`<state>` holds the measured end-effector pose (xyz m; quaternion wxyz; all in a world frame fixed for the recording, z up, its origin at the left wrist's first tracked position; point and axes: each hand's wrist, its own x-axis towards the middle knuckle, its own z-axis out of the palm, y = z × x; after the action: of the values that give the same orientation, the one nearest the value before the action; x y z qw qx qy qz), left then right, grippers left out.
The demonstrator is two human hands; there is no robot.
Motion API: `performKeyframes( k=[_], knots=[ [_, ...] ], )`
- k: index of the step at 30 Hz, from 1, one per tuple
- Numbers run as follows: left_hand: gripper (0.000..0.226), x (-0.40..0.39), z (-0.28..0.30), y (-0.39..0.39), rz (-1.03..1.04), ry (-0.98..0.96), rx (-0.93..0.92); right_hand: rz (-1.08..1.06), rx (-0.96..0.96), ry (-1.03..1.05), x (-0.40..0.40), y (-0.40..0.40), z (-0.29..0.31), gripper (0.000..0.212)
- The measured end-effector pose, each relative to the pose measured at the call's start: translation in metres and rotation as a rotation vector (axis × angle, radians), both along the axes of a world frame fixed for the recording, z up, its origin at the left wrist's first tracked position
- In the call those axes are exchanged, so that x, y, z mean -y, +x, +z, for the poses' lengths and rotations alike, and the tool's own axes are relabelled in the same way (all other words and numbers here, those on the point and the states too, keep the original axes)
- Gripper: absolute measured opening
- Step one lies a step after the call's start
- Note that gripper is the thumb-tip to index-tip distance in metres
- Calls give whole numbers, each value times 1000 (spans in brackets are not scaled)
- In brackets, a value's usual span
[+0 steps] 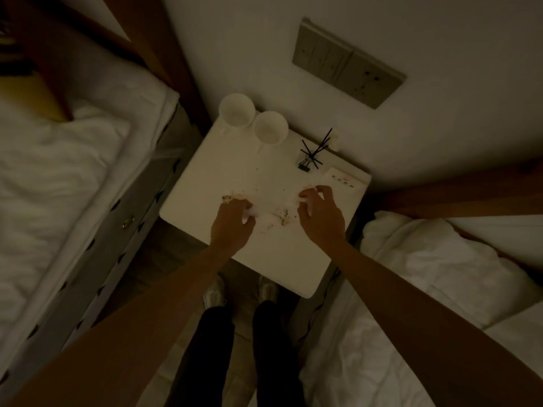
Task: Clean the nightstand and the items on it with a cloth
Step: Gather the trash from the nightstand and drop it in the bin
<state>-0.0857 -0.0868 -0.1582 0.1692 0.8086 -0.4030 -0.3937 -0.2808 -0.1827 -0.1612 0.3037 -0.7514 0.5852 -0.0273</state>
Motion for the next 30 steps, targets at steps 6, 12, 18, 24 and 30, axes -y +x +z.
performKeyframes(
  k=[6, 12, 18, 24, 30],
  knots=[
    [20, 10, 64, 4, 104, -108, -31, 68, 111, -59, -3, -4, 54, 22],
    [23, 8, 124, 8, 274, -69, -122, 177, 164, -73, -9, 0, 107, 21],
    [20, 0, 170, 15, 387, -118, -141, 270, 271, -144, -5, 16, 159, 16],
    [24, -13, 205, 25, 461, -169, -183, 381, 303, -216, 4, 49, 197, 16],
    [36, -42, 241, 50, 604, -216, -216, 551, 312, -186, -8, 107, 231, 20]
  ],
)
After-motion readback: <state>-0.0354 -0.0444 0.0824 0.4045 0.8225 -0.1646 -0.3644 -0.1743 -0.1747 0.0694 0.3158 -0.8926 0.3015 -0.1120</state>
